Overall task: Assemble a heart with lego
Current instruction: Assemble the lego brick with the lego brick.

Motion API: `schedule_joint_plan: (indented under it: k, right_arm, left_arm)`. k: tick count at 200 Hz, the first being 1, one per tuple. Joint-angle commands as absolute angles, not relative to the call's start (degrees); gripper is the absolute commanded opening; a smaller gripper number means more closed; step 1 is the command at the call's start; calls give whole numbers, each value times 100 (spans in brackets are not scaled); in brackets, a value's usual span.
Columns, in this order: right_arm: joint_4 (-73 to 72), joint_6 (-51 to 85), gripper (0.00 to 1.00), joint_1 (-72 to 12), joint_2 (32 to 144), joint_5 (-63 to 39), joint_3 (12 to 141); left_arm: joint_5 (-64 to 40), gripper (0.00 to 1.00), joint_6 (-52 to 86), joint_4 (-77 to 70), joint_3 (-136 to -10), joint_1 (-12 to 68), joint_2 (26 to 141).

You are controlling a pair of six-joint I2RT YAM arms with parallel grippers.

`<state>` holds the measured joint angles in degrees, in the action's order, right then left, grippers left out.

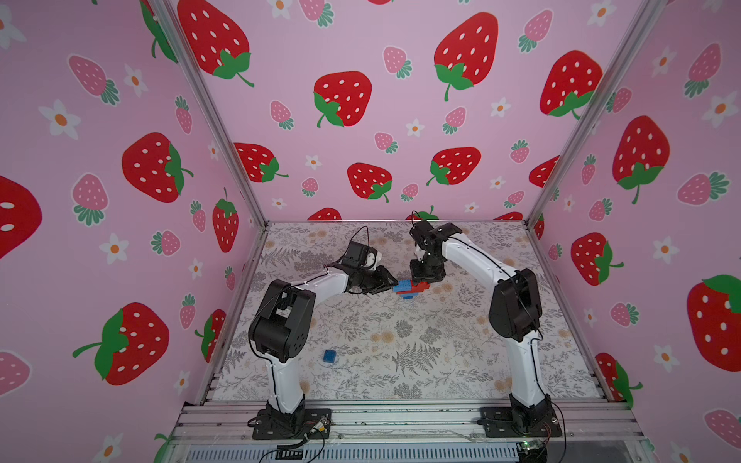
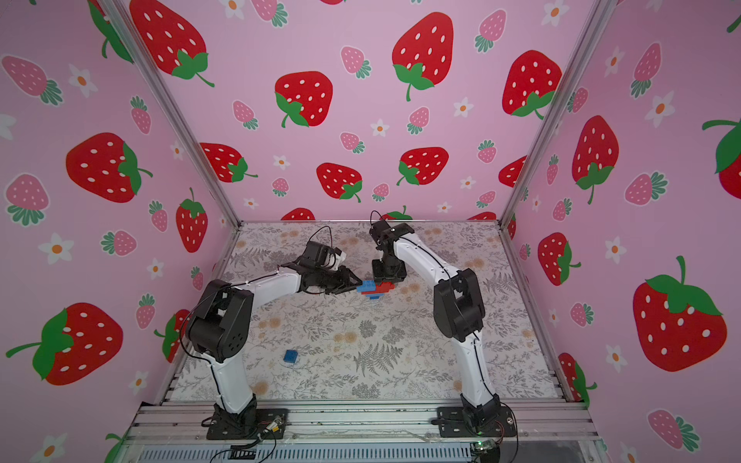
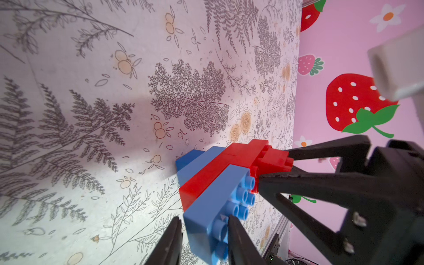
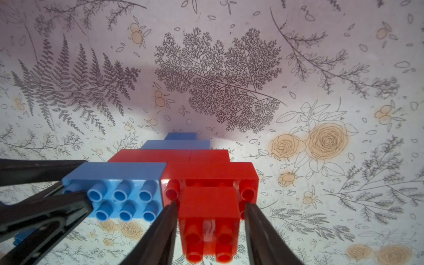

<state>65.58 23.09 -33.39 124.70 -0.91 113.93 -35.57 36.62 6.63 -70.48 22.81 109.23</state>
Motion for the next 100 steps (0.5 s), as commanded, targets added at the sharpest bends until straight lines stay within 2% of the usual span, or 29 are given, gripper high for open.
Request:
schedule_joint_plan:
  k: [1,26,100]
  right_arm:
    - [6716,2381,58,-3366,12288,-155,11419]
    - [6526,2486,63,-3360,11968,-308,11313]
    - [6398,2598,67,-3128,11398,-25,10749]
  left_arm:
    - [-3367,38,3578,1037,-7128,2289,11105]
    - [-3377,38,3577,1035,-7137,2288,11109]
    - [-3401,38,3611,1037,-7181,2296,11048]
